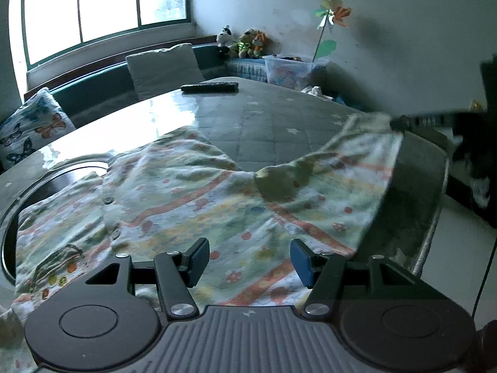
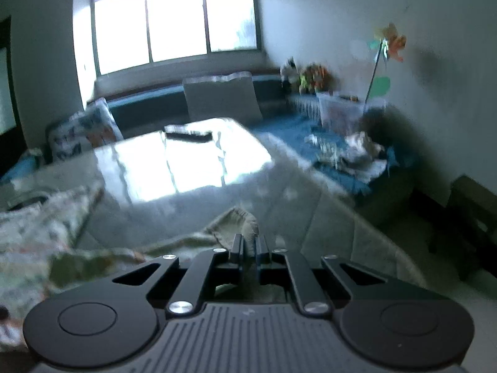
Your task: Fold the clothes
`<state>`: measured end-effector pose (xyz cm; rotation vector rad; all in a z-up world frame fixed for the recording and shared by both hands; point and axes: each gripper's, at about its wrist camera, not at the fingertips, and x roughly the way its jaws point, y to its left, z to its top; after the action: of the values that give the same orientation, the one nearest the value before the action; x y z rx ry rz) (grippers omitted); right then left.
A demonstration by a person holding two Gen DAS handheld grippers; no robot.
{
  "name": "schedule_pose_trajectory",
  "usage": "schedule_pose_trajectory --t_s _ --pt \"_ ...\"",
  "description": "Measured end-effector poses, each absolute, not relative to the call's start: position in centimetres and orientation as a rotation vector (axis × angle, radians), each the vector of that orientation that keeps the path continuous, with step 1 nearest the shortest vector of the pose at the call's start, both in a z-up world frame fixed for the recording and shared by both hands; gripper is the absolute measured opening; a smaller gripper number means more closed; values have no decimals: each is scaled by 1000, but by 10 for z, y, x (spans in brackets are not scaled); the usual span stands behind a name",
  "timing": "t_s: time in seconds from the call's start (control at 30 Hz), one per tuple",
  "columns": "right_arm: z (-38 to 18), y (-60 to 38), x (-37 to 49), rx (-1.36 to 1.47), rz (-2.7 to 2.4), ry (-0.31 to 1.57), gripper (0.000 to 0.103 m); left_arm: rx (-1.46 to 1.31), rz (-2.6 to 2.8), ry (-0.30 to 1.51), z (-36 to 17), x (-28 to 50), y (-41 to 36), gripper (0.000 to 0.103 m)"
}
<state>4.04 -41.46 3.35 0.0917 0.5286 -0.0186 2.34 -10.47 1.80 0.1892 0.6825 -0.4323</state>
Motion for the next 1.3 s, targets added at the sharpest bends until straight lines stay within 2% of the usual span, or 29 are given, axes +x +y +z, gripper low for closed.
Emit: schedule_pose_trajectory --t_s 0.43,0.63,0.9,1.3 --pt "59 -407 41 81 6 494 6 228 -457 689 7 21 -120 61" --pt "105 -376 30 99 157 405 6 168 -393 629 27 12 -89 66" --pt "146 -296 22 84 466 344 6 96 -208 576 39 -5 -21 68" --pt "122 -166 27 -41 798 455 6 -5 -11 600 25 -35 54 68"
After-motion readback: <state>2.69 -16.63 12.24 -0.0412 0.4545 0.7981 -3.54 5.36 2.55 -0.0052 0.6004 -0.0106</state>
